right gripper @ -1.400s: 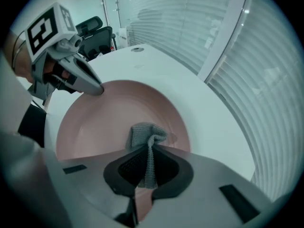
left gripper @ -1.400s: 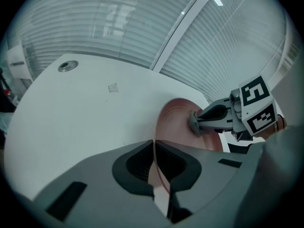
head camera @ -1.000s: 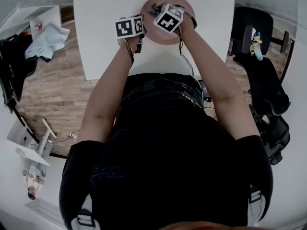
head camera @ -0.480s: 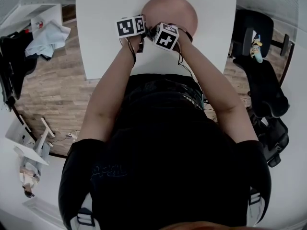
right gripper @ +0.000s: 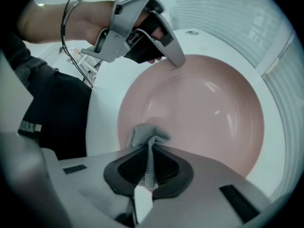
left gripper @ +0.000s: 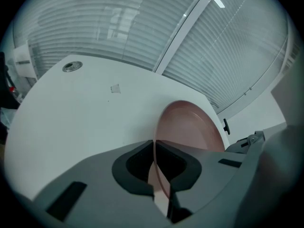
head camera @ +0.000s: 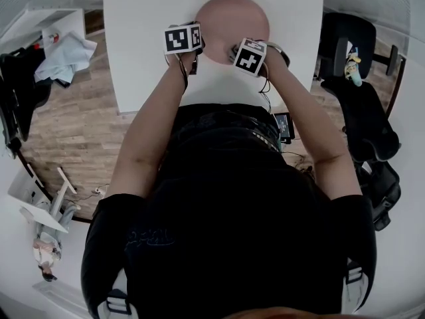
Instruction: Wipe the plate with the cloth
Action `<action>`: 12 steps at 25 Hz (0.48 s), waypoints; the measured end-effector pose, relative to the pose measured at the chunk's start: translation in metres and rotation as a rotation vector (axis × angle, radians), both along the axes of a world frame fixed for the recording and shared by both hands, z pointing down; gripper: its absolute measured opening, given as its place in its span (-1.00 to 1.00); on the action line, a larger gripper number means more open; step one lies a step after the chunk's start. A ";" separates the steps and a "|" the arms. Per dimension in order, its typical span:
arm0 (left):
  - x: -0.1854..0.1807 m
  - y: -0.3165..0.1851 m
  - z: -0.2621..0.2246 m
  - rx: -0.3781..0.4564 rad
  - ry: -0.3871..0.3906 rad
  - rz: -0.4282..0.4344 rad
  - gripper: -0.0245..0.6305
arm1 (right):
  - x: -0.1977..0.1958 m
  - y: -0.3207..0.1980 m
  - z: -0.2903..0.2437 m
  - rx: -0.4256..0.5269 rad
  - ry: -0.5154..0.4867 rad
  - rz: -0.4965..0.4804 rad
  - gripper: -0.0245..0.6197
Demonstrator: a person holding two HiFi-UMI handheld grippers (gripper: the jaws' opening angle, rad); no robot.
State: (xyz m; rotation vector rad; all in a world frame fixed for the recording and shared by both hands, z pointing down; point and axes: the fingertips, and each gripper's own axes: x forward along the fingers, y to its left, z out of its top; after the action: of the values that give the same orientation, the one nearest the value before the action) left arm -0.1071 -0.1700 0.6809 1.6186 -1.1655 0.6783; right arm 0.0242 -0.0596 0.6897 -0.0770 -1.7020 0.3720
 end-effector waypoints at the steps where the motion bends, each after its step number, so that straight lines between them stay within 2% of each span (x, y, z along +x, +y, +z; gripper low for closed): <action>1: -0.001 0.000 0.000 0.000 -0.001 0.002 -0.84 | 0.010 -0.005 0.001 0.012 0.028 0.011 -0.81; 4: -0.001 0.000 0.001 -0.002 -0.002 0.006 -0.84 | 0.038 -0.031 0.005 0.073 0.096 0.077 -0.81; 7: 0.000 0.000 0.001 0.001 -0.004 0.009 -0.84 | 0.056 -0.067 0.006 0.172 0.143 0.159 -0.81; 12: -0.002 0.000 0.000 0.001 -0.018 0.031 -0.84 | 0.058 -0.124 0.006 0.331 0.182 0.239 -0.81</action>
State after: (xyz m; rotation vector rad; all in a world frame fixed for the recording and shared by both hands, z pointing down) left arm -0.1088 -0.1704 0.6807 1.6373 -1.1558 0.7141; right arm 0.0818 -0.1833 0.6952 0.3945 -1.5736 0.2603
